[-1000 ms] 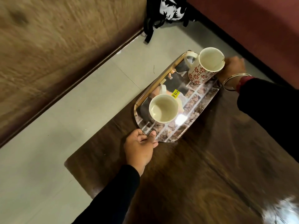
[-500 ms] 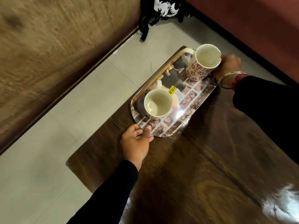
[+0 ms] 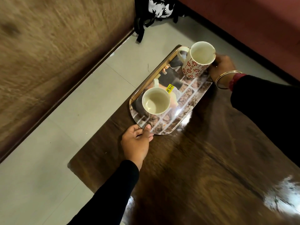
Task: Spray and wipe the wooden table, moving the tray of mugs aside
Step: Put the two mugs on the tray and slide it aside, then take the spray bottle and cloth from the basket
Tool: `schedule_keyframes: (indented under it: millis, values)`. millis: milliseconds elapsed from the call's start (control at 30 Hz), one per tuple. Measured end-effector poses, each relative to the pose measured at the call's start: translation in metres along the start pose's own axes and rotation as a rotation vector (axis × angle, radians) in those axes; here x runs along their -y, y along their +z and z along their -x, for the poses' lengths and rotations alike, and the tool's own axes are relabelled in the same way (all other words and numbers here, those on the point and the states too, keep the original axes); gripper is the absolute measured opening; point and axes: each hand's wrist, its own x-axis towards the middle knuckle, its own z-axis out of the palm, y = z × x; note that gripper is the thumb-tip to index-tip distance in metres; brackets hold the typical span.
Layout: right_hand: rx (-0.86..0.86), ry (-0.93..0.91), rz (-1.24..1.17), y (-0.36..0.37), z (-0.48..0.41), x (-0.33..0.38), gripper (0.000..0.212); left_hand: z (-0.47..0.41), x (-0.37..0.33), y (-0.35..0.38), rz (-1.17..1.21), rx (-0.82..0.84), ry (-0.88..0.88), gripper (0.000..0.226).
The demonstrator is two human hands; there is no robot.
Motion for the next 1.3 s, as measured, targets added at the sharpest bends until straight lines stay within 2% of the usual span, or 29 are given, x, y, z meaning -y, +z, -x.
schedule_keyframes:
  millis: [100,167,200,267,400,433,500,600,700,1000,1300]
  values:
    - [-0.210,0.042,-0.110,0.010,0.010,-0.019,0.050,0.009,0.001,0.000,-0.003,-0.030,0.011,0.029]
    - [-0.317,0.028,-0.151,0.015,0.032,-0.030,0.044,0.019,0.005,-0.002,-0.063,-0.126,0.055,0.028]
    - [-0.339,-0.001,-0.139,0.017,0.046,-0.035,0.038,0.025,0.008,-0.004,-0.137,-0.178,0.125,0.027]
    - [-0.314,-0.072,-0.065,0.021,0.084,-0.041,0.035,0.039,0.016,-0.009,-0.370,-0.217,0.380,0.027]
    - [-0.186,0.019,0.217,0.019,0.157,-0.058,0.074,0.061,0.023,0.000,-0.750,-0.002,0.956,0.037]
    - [-0.149,0.052,0.265,0.017,0.172,-0.063,0.084,0.063,0.021,0.006,-0.799,0.076,1.071,0.046]
    - [-0.121,0.112,0.309,0.004,0.205,-0.076,0.096,0.073,0.013,0.028,-0.911,0.263,1.191,0.073]
    - [-0.096,0.181,0.322,-0.015,0.245,-0.089,0.107,0.085,0.002,0.058,-1.185,0.447,1.208,0.106]
    - [-0.126,0.272,0.306,-0.041,0.294,-0.112,0.113,0.105,0.003,0.083,-1.341,0.541,1.252,0.116]
    - [-0.257,0.498,0.298,-0.096,0.427,-0.184,0.122,0.184,0.038,0.131,-1.476,0.657,1.432,0.117]
    - [-0.357,0.618,0.340,-0.199,0.561,-0.278,0.124,0.357,0.115,0.197,-1.445,0.764,1.611,0.116]
